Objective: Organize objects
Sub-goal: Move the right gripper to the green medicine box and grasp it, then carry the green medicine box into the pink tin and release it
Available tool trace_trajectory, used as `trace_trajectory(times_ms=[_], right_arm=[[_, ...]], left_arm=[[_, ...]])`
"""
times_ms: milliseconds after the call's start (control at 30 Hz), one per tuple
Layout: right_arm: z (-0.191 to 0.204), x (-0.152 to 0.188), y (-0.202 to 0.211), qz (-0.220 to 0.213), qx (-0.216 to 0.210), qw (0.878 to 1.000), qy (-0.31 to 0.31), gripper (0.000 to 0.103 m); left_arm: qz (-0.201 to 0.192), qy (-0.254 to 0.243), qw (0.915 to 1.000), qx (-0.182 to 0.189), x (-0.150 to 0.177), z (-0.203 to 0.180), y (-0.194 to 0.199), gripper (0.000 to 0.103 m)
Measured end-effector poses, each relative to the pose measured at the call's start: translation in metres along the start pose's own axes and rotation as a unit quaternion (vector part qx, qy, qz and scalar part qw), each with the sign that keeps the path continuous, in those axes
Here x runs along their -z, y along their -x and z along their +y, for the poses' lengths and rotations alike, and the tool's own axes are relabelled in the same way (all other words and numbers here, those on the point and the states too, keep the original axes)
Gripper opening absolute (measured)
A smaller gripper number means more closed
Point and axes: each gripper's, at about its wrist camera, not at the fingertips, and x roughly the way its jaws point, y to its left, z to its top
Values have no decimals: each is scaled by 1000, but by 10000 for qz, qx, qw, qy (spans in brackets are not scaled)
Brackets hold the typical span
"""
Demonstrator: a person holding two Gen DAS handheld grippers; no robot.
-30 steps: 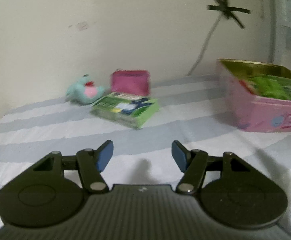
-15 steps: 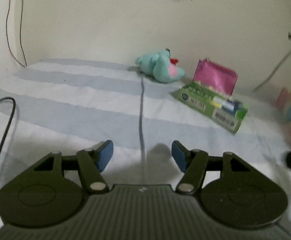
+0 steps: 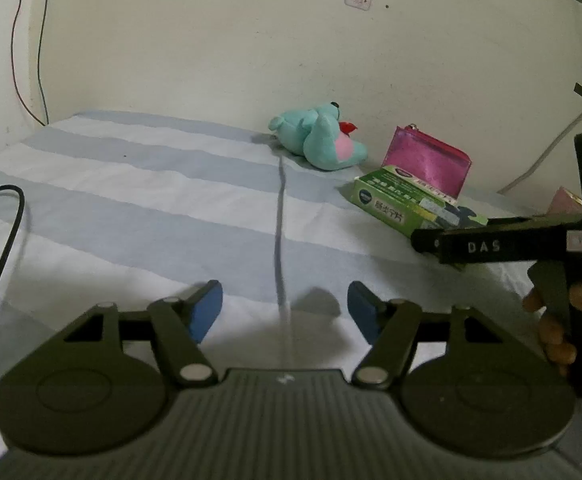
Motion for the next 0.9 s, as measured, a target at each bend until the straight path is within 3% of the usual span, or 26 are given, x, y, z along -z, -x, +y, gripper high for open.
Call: trace_trajectory(times_ms=[167, 367, 500, 600, 900], right_arm=[[11, 22, 27, 1, -13, 10000, -12, 93], [20, 81, 95, 7, -30, 9999, -111, 94], [15, 124, 150, -135, 166, 9996, -168, 94], [6, 158, 189, -171, 653, 9976, -151, 94], [-29, 225, 255, -444, 1106, 9843, -1304, 96]], left_arm=[[-8, -47, 10000, -14, 0, -1, -2, 71], [-22, -180, 9998, -59, 1, -4, -2, 71], [-33, -352, 9992, -162, 3, -9, -1, 71], [-57, -579, 9979, -291, 5, -16, 0, 71], [37, -1166, 9910, -657, 8, -35, 2, 72]])
